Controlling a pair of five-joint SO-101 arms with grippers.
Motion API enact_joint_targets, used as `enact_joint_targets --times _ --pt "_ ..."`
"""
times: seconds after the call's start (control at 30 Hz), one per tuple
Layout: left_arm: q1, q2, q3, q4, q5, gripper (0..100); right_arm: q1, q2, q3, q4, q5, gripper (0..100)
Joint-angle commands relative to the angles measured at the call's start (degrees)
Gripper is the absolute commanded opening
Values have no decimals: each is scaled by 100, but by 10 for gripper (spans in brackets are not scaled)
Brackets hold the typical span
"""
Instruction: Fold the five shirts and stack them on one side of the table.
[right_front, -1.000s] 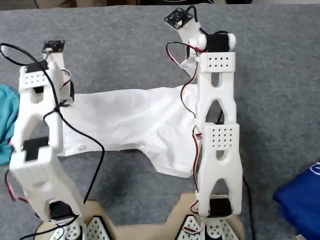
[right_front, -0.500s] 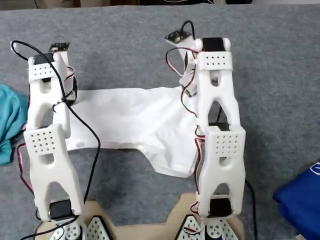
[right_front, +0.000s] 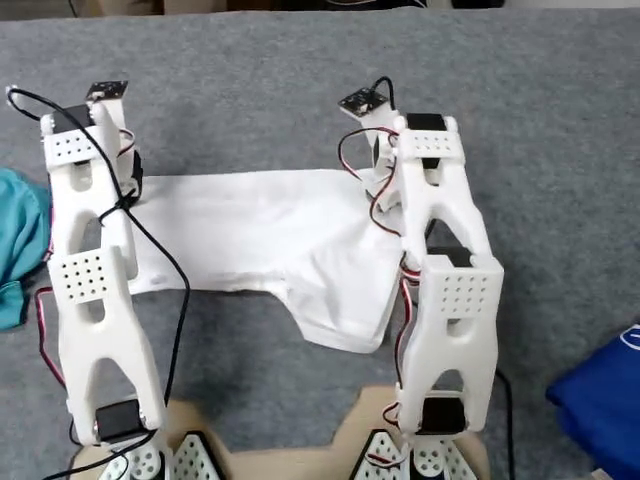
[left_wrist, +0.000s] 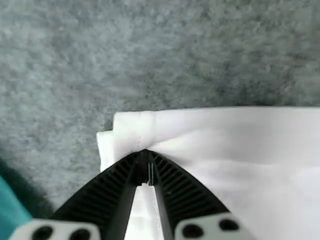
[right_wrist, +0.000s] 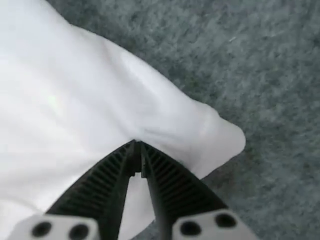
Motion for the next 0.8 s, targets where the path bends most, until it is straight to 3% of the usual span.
enact_joint_targets --times 0.0,0.43,0.57,0.77 --pt "-404 22 -158 9 -105 19 303 -303 22 -123 193 5" --pt "167 -215 -826 554 -97 19 -462 -2554 224 1196 923 6" --pt "158 -734 -554 554 -97 18 -936 -3934 1833 1178 1029 6" --pt "18 -1912 862 563 -105 18 -1429 -6835 5596 -378 1073 9"
